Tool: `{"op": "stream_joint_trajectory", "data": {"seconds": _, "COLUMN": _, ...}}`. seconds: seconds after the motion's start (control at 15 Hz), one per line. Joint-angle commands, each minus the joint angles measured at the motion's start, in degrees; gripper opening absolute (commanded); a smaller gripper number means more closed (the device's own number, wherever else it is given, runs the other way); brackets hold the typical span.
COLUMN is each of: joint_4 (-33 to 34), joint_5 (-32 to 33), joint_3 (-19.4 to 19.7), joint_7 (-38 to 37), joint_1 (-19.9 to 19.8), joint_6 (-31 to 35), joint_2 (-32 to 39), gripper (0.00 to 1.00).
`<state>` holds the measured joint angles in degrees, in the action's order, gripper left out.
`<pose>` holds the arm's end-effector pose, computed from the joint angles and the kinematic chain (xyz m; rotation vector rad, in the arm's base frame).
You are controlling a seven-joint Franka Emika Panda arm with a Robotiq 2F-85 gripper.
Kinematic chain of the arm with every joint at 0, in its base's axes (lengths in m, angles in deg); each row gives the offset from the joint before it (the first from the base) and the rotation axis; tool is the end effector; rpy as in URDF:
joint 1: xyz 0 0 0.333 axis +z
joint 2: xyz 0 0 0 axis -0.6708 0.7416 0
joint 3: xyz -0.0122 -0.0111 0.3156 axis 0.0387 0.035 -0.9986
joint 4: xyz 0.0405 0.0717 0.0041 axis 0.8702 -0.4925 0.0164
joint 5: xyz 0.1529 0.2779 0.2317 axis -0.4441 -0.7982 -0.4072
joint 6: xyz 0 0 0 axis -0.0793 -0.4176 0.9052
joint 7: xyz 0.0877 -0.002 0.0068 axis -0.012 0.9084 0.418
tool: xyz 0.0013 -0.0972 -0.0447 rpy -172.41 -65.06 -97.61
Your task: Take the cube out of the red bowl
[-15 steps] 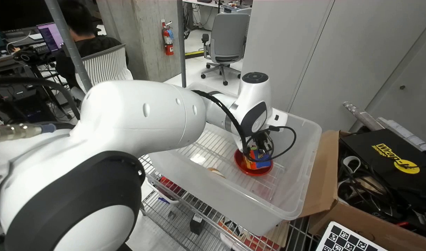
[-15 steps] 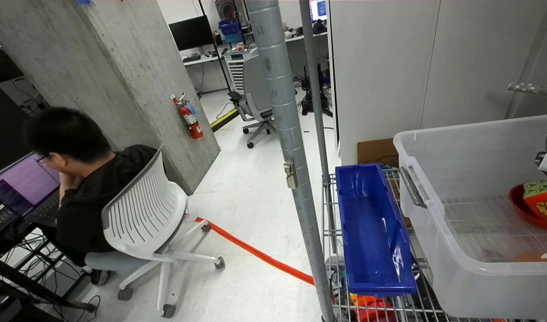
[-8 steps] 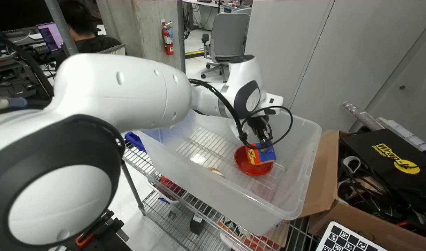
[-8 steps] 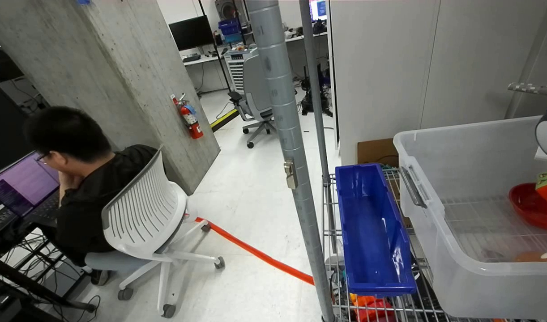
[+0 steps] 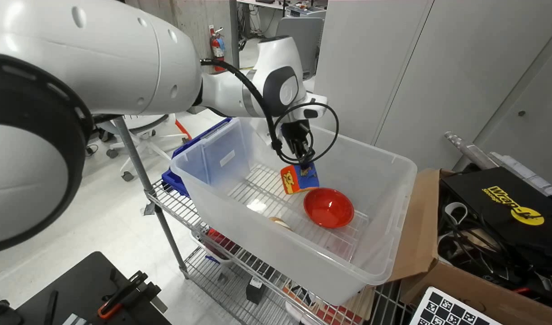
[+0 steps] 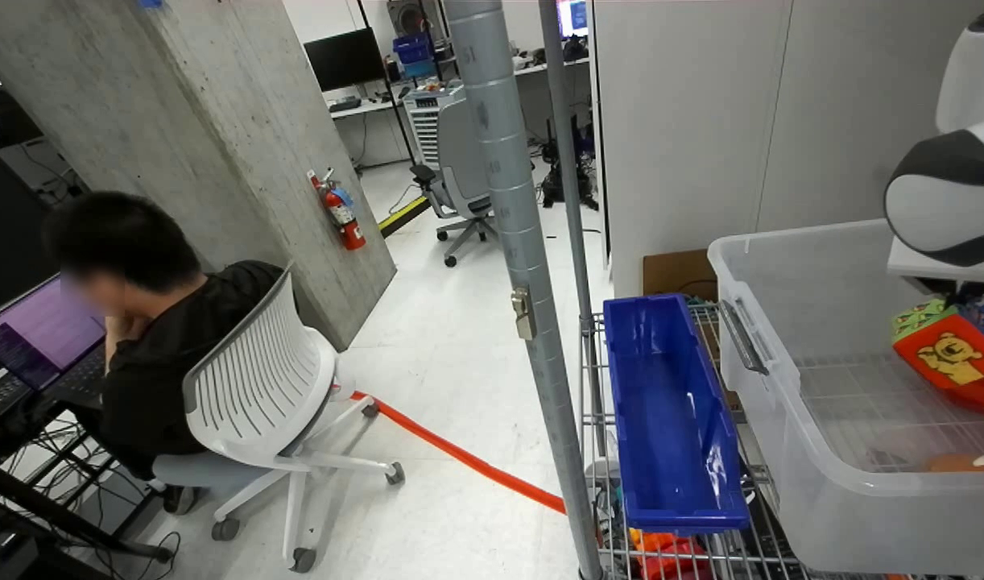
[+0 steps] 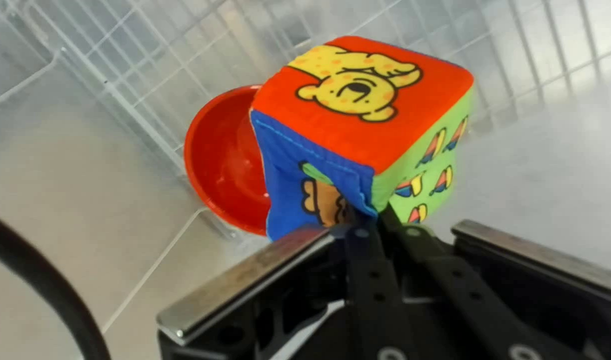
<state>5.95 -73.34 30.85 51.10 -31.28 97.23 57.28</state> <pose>0.7855 0.0303 0.2649 2.7985 -0.7315 0.3299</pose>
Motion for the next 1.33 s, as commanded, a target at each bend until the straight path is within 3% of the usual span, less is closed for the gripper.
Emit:
{"op": "stream_joint_trajectory", "data": {"seconds": 0.0, "joint_4": -3.88, "joint_5": 0.69, "joint_3": -2.7, "joint_7": 1.71, "joint_1": 0.41, "joint_6": 5.97, "joint_2": 0.5, "gripper": 0.01}}
{"op": "stream_joint_trajectory", "data": {"seconds": 0.4, "joint_4": -0.97, "joint_5": 2.28, "joint_3": -1.29, "joint_7": 3.33, "joint_1": 1.64, "joint_6": 11.78, "joint_2": 8.27, "gripper": 0.01}}
{"op": "stream_joint_trajectory", "data": {"seconds": 0.67, "joint_4": -0.51, "joint_5": 3.46, "joint_3": -0.85, "joint_7": 5.45, "joint_1": 2.21, "joint_6": 15.45, "joint_2": 9.54, "gripper": 0.01}}
{"op": "stream_joint_trajectory", "data": {"seconds": 0.8, "joint_4": -1.07, "joint_5": 3.05, "joint_3": -1.22, "joint_7": 6.32, "joint_1": 2.42, "joint_6": 15.7, "joint_2": 9.13, "gripper": 0.31}}
{"op": "stream_joint_trajectory", "data": {"seconds": 1.27, "joint_4": -8.16, "joint_5": 1.13, "joint_3": -4.09, "joint_7": 9.77, "joint_1": 3.08, "joint_6": 17.59, "joint_2": 3.78, "gripper": 0.82}}
